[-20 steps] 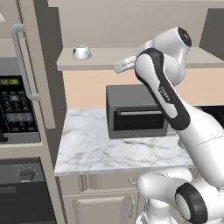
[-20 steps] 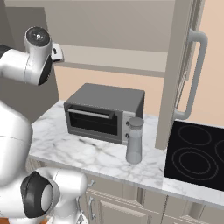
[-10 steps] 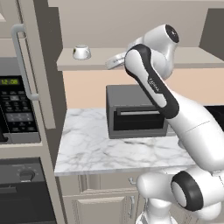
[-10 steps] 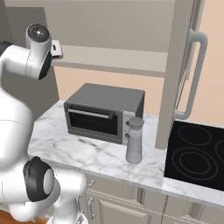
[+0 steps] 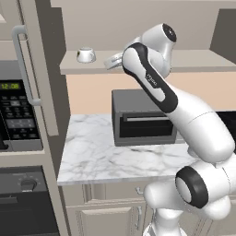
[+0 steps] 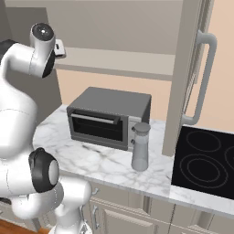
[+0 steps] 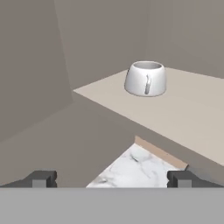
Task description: There is a tray on the dining counter. Grab the cup, mug, and pitcher and place them on the tray. The pitcher may be placed next to the tray if it cannot fit the tray.
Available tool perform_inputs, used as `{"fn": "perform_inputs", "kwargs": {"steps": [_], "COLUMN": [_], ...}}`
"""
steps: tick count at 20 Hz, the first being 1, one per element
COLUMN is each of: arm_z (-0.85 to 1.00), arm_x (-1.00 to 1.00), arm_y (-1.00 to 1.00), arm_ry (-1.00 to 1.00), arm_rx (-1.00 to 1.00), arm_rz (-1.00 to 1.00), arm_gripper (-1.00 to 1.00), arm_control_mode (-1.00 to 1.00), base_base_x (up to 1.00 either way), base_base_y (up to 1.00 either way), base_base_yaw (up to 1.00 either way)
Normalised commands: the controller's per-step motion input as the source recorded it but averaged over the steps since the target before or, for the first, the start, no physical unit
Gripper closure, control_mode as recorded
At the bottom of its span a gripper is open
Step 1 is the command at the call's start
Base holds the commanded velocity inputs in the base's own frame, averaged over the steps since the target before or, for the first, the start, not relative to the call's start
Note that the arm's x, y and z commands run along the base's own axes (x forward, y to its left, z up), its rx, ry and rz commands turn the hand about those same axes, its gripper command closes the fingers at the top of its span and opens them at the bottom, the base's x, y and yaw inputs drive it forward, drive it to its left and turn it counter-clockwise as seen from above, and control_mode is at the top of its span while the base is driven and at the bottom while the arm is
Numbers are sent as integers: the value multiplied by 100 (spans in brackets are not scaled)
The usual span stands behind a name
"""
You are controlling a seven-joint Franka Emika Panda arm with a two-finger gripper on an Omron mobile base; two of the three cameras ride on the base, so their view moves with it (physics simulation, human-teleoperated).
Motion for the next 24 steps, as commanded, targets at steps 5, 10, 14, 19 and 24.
{"fn": "perform_inputs", "kwargs": {"steps": [5,10,14,19,24], "arm_z": [0,0,0,0,0], "arm_x": [41,40,35,31,31], "arm_y": [15,9,11,16,16], "arm_ry": [0,0,0,0,0], "arm_rx": [0,0,0,0,0], "arm_rz": [1,1,1,1,0], "arm_gripper": [-100,-100,-100,-100,-100], "arm_control_mode": [-100,-100,-100,-100,-100], "base_base_x": [0,0,0,0,0], "base_base_y": [0,0,0,0,0], "base_base_yaw": [0,0,0,0,0]}}
